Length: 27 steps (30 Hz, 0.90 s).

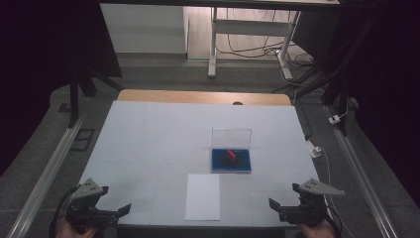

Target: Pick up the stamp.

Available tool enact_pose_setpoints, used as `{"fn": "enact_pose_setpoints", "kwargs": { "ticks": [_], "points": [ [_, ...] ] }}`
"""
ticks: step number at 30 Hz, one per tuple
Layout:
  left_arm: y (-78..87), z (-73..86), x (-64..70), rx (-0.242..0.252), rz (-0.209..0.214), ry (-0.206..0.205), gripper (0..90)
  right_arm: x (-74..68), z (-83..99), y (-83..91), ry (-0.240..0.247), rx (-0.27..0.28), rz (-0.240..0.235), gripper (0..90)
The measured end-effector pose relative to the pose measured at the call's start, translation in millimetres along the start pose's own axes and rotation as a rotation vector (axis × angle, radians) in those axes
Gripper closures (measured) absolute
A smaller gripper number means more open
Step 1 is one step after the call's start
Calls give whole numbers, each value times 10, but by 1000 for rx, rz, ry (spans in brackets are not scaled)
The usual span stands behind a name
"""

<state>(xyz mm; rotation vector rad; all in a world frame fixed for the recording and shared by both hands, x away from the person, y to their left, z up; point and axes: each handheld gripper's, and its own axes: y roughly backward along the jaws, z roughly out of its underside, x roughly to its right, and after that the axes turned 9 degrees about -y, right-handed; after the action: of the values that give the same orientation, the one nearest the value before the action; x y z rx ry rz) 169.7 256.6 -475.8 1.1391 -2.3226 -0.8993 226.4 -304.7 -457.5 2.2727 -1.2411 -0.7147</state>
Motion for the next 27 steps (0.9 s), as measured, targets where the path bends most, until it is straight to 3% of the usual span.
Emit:
{"fn": "enact_pose_setpoints", "kwargs": {
  "ticks": [9, 15, 21, 27],
  "points": [
    [-6, -10, 12, 15, -31, -31, 12, 1, -7, -9, 2, -18, -21, 0],
    [-19, -12, -10, 5, -16, -23, 15, 8, -11, -14, -4, -19, -31, 0],
    [-69, -37, 3, -36, 7, -44, 23, 13, -16, -22, -6, -33, -45, 0],
    [-59, -29, -9, -27, 25, -44, 26, -15, -20, -35, 16, -45, -39, 0]
  ]
}}
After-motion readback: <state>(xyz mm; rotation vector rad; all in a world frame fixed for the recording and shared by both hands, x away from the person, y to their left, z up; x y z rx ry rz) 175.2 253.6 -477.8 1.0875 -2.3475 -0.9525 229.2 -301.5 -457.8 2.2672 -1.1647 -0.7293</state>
